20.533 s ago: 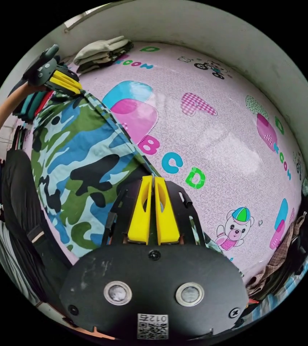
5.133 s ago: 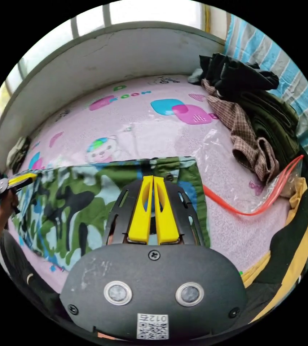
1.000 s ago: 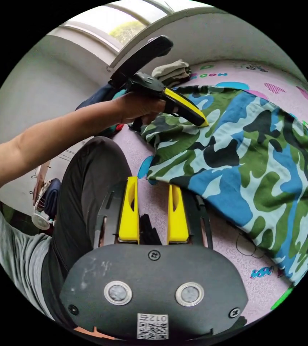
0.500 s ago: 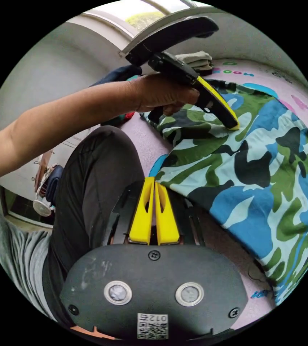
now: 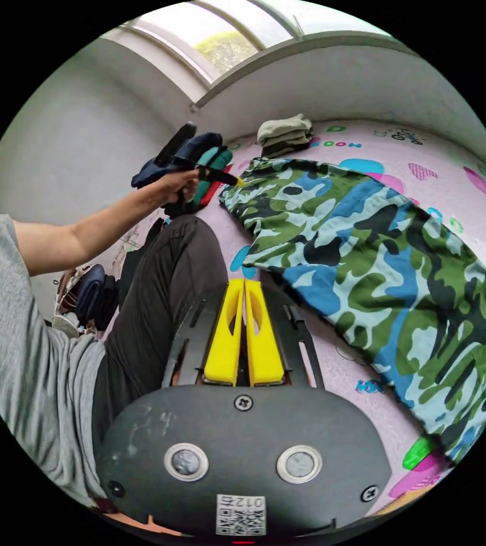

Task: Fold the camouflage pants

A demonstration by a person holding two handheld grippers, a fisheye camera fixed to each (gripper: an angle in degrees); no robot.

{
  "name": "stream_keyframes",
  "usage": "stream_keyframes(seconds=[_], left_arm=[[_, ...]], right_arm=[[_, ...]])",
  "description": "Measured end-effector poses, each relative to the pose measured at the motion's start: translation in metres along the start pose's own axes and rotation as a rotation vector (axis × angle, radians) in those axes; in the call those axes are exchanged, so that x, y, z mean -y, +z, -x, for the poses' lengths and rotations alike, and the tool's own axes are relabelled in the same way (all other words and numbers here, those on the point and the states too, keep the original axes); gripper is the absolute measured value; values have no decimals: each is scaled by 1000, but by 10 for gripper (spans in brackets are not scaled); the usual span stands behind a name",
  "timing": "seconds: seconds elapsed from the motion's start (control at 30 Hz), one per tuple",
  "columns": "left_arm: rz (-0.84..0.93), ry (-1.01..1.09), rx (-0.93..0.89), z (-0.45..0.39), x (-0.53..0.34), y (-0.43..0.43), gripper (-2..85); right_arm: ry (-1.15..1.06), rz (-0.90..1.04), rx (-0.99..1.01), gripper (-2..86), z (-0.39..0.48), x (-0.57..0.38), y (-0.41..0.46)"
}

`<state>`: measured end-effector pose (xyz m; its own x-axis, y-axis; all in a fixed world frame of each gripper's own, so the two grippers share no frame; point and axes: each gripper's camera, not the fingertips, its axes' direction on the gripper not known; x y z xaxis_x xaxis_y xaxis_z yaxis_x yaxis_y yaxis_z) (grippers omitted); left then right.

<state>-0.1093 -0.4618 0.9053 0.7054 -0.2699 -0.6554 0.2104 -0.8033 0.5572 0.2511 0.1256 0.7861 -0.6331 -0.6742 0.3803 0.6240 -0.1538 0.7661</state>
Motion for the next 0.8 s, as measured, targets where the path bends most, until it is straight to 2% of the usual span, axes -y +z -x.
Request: stream_keyframes(seconds=[0.13, 0.27, 0.43, 0.57, 0.7, 0.8], left_arm=[[4, -272, -59, 55, -49, 2, 97], [-15, -427, -85, 78, -77, 8, 120], [-31, -581, -212, 102, -88, 29, 118], [-53, -607, -166, 104, -85, 29, 88], [-67, -524, -84, 97, -73, 18, 40], [-34, -419, -12, 88, -61, 13, 23]], right_arm=[[-15, -4, -76, -7, 4, 23, 16], [-131, 25, -221, -2, 30, 49, 46], [-206, 124, -288, -7, 43, 61, 73], [-172, 209, -251, -9, 37, 62, 93], [-146, 332, -275, -10, 32, 54, 118], [-129, 281, -274, -10, 31, 48, 111]])
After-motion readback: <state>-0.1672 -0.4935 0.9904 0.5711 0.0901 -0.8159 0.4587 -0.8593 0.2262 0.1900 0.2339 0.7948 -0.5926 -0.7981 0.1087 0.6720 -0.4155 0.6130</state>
